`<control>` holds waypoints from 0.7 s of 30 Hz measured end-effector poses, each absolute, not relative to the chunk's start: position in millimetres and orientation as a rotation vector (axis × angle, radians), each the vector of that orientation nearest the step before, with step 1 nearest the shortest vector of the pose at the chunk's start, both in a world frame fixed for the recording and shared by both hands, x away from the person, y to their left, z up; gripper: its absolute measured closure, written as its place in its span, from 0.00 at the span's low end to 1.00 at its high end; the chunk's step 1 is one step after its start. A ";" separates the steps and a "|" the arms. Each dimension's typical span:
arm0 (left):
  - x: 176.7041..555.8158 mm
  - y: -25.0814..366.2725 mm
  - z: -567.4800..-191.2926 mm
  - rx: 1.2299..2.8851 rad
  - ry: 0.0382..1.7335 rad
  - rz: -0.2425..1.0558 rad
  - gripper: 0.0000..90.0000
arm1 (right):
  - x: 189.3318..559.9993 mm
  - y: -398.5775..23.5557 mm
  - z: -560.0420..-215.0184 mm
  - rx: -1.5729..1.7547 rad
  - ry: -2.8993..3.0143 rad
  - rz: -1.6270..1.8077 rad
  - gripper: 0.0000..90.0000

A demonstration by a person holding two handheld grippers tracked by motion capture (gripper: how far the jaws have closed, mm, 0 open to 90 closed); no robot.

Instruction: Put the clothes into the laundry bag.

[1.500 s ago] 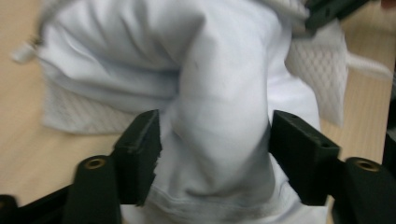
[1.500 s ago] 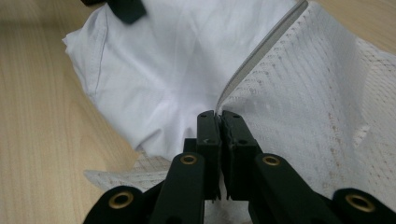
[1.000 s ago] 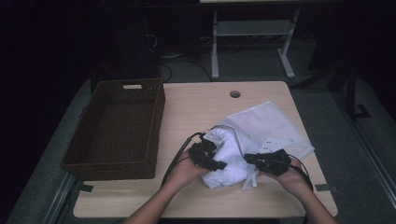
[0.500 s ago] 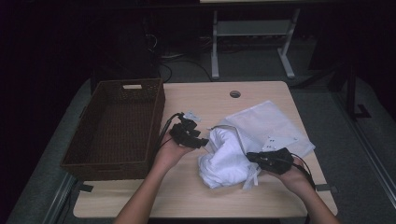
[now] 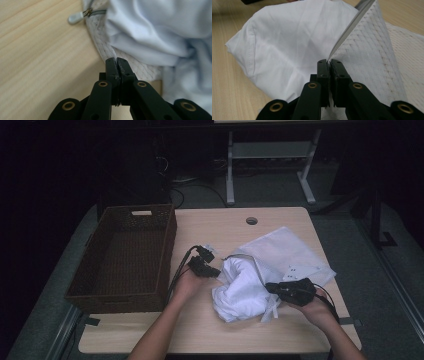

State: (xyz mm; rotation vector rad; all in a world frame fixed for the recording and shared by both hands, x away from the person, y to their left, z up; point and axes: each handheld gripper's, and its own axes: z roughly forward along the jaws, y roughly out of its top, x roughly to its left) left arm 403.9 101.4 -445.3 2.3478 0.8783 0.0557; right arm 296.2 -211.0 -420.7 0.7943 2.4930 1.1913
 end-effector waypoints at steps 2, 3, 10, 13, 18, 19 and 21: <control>393.3 107.5 -439.0 2.345 0.872 0.061 0.98 | 295.5 -212.3 -421.3 0.801 2.500 1.182 0.94; 387.5 110.6 -436.2 2.356 0.863 0.066 0.98 | 293.8 -213.1 -421.3 0.801 2.506 1.176 0.94; 354.8 122.0 -436.5 2.370 0.862 0.025 0.95 | 274.2 -219.1 -427.4 0.786 2.560 1.162 0.92; 347.2 120.1 -429.9 2.345 0.856 0.056 0.81 | 275.2 -219.1 -420.8 0.789 2.539 1.185 0.87; 348.1 110.6 -417.0 2.324 0.805 0.105 0.61 | 294.7 -200.1 -393.7 0.780 2.464 1.251 0.74; 349.7 107.1 -417.4 2.323 0.794 0.102 0.60 | 301.1 -194.0 -388.3 0.777 2.457 1.255 0.73; 351.4 102.6 -419.3 2.319 0.791 0.104 0.57 | 315.0 -179.8 -380.1 0.771 2.439 1.261 0.71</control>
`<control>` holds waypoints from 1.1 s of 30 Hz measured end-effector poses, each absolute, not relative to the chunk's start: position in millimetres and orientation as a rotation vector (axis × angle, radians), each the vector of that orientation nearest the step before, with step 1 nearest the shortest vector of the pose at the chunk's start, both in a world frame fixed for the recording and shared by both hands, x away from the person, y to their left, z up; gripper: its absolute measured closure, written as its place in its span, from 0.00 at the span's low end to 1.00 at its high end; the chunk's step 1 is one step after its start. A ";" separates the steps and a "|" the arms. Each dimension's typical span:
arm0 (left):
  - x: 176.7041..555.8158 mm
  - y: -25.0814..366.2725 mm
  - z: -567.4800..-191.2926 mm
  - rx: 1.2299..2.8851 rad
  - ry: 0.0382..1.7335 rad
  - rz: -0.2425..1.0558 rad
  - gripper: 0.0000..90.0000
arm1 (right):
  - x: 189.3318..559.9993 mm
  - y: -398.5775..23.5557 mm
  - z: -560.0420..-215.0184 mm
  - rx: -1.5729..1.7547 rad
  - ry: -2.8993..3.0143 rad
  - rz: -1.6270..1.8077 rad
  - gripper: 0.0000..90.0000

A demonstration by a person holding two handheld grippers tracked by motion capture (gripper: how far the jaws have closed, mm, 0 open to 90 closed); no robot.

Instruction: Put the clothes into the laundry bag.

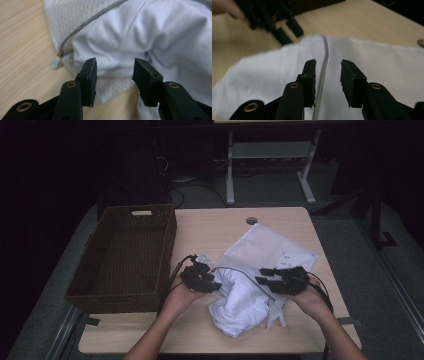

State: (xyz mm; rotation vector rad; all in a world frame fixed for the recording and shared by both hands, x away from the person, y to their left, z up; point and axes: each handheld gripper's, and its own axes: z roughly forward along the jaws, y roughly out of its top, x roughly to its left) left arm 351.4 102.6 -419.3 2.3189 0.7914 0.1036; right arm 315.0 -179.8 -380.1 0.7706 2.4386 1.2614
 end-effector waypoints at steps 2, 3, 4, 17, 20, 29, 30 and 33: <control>352.4 98.5 -421.7 2.320 0.782 0.110 0.57 | 329.3 -164.7 -376.8 0.774 2.461 1.249 0.70; 352.9 97.3 -422.6 2.324 0.779 0.111 0.57 | 335.4 -157.4 -377.3 0.777 2.464 1.228 0.70; 353.0 96.4 -423.2 2.324 0.777 0.113 0.57 | 341.8 -151.4 -379.8 0.784 2.478 1.205 0.71; 360.7 86.0 -422.0 2.274 0.697 0.149 0.57 | 358.8 -139.5 -401.5 0.812 2.523 1.162 1.00; 362.1 77.5 -424.1 2.290 0.680 0.160 0.83 | 355.6 -137.4 -393.3 0.783 2.504 1.210 1.00; 370.5 68.7 -430.0 2.208 0.729 0.169 0.88 | 336.3 -134.9 -369.5 0.706 2.448 1.301 1.00; 368.7 71.3 -428.1 2.207 0.729 0.187 0.83 | 336.6 -137.0 -370.1 0.709 2.448 1.300 1.00; 365.0 86.0 -421.4 2.205 0.763 0.226 0.75 | 337.4 -142.1 -371.8 0.718 2.446 1.303 1.00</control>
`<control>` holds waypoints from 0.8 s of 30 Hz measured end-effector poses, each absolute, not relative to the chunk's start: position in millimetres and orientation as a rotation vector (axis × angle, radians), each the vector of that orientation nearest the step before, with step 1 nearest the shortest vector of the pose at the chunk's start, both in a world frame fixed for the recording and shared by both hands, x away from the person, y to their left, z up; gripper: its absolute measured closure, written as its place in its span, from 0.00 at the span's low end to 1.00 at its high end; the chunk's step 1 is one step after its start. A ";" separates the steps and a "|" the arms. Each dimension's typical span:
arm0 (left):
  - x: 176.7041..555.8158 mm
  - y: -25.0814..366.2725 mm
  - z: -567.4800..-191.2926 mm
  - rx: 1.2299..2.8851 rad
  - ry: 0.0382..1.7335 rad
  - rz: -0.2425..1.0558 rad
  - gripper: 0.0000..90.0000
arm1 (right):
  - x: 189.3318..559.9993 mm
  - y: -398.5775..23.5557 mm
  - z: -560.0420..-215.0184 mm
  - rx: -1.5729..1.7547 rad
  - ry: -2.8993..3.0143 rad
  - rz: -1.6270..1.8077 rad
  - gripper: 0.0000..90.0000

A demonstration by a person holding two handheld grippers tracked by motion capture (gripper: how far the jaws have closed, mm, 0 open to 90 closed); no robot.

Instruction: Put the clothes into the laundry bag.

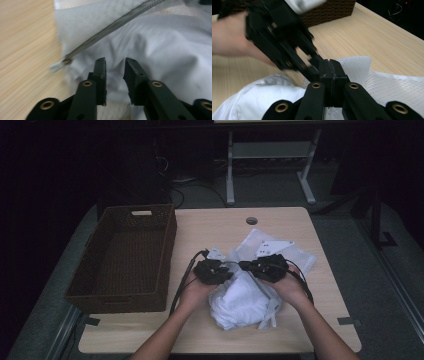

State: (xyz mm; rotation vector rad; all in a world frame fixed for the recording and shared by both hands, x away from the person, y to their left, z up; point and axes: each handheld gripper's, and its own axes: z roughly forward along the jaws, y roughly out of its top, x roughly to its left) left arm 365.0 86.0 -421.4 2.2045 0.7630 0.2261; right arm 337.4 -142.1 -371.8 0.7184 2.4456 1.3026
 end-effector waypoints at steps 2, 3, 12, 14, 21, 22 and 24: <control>365.1 96.2 -422.0 2.215 0.814 0.235 0.70 | 337.5 -143.8 -372.0 0.715 2.446 1.304 1.00; 366.5 100.4 -424.3 2.225 0.835 0.236 0.66 | 337.4 -144.2 -372.1 0.711 2.444 1.306 0.99; 378.3 101.4 -454.9 2.328 0.856 0.083 0.87 | 335.2 -146.9 -375.2 0.717 2.452 1.302 0.99; 376.2 102.2 -453.7 2.331 0.839 0.075 0.97 | 334.6 -148.8 -376.7 0.723 2.457 1.295 0.99; 359.5 114.7 -442.6 2.279 0.811 0.066 0.98 | 322.5 -155.4 -371.8 0.756 2.459 1.321 0.80; 357.4 116.6 -441.8 2.277 0.807 0.063 0.98 | 318.4 -154.5 -369.0 0.746 2.467 1.332 0.77; 353.8 119.2 -441.6 2.270 0.801 0.056 0.98 | 309.8 -149.5 -365.1 0.726 2.487 1.346 0.75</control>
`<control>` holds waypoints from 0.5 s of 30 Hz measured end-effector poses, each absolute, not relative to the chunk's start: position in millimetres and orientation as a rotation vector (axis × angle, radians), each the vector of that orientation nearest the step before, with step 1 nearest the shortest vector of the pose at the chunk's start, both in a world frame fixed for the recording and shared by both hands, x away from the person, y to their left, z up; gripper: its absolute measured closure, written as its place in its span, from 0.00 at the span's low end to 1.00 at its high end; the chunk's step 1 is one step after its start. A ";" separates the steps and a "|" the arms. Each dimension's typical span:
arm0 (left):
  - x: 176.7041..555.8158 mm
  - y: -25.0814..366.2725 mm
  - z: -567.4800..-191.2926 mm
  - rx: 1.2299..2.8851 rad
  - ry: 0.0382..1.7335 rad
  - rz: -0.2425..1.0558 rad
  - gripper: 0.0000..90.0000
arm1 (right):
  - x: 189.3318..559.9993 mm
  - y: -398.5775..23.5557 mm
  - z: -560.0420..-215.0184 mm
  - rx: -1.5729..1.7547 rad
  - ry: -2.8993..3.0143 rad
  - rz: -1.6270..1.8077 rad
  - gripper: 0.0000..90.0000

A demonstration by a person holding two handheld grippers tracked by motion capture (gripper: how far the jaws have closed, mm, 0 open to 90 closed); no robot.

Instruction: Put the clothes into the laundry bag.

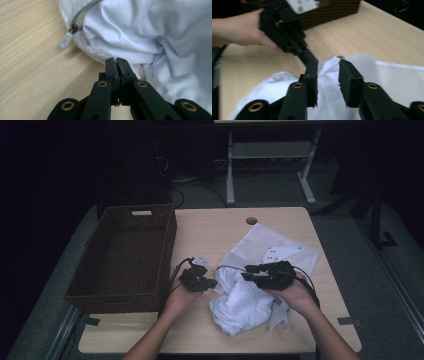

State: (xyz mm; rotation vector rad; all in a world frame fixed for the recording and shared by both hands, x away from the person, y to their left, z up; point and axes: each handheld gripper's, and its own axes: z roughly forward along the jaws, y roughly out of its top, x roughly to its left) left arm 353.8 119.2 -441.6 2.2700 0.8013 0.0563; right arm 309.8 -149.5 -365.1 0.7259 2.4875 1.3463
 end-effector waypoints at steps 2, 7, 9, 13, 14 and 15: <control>351.0 120.1 -442.0 2.260 0.803 0.052 0.98 | 302.1 -141.0 -364.5 0.688 2.509 1.351 0.76; 346.3 120.2 -440.3 2.258 0.783 0.052 0.98 | 292.3 -114.0 -379.8 0.621 2.599 1.286 0.86; 344.6 121.2 -439.1 2.255 0.780 0.047 0.98 | 292.9 -106.7 -390.9 0.602 2.649 1.225 0.90; 337.4 125.3 -436.9 2.258 0.759 0.043 0.99 | 297.7 -104.2 -408.3 0.622 2.684 1.096 0.97; 334.9 127.3 -436.1 2.261 0.750 0.039 0.99 | 299.1 -105.1 -409.7 0.625 2.679 1.060 0.98; 333.1 128.0 -436.0 2.256 0.750 0.034 0.99 | 300.7 -106.7 -410.3 0.636 2.674 1.036 0.99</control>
